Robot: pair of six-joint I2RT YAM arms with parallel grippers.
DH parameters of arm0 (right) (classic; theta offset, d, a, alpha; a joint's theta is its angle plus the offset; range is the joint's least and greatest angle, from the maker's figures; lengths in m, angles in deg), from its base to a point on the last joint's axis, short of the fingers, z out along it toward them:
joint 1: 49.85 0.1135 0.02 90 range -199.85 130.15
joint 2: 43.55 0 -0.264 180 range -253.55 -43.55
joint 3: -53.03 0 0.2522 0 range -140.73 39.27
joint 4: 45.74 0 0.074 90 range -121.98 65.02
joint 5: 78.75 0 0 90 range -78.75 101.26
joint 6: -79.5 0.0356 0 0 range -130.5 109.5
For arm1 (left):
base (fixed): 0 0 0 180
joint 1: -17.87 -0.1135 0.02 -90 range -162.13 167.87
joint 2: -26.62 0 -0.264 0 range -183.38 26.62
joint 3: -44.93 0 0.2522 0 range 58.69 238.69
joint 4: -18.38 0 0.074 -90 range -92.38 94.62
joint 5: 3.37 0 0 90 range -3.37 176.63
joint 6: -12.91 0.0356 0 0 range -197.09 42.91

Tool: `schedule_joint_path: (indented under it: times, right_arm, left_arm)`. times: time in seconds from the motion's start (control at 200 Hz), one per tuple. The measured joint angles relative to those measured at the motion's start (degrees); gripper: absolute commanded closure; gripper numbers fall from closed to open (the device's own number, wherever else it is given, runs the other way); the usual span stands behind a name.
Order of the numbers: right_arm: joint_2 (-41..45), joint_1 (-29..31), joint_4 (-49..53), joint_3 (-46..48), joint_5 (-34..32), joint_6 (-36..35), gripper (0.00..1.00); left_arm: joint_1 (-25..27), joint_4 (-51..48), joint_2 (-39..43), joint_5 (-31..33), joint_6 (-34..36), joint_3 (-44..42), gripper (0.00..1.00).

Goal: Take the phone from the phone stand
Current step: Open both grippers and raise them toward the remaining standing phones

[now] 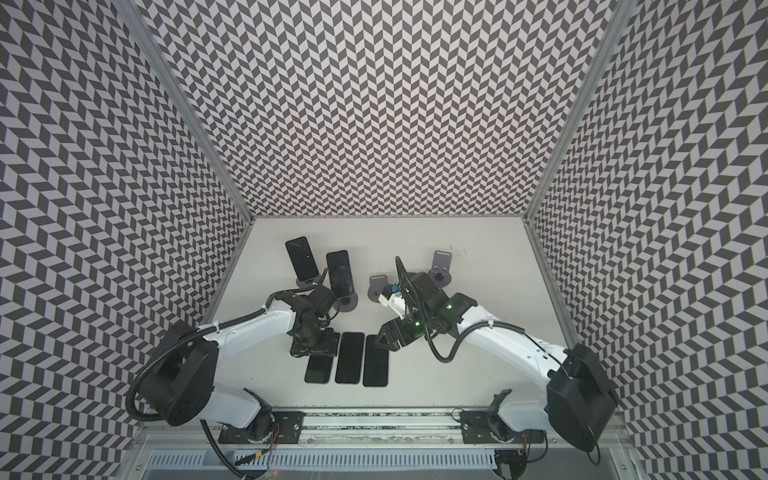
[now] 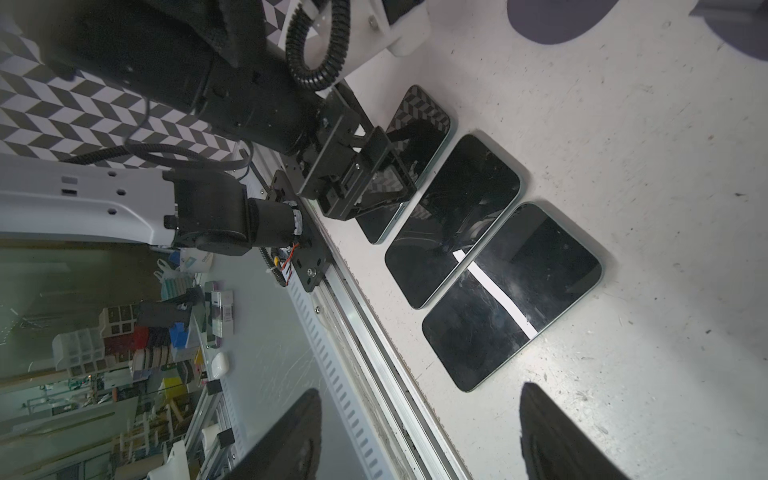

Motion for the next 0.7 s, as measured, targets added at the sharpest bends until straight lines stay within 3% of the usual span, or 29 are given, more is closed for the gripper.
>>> schedule_joint_path:
  times: [0.436, 0.696]
  right_arm:
    - [-0.6, 0.0, -0.2, -9.7, -8.7, 7.6, 0.27]
    - [-8.0, 3.0, 2.6, -22.4, -16.1, 13.1, 0.27]
  left_arm:
    - [-0.5, -0.3, 15.3, 4.9, -1.2, 5.9, 0.15]
    - [-0.6, 2.8, 26.0, 8.6, 1.0, 7.6, 0.15]
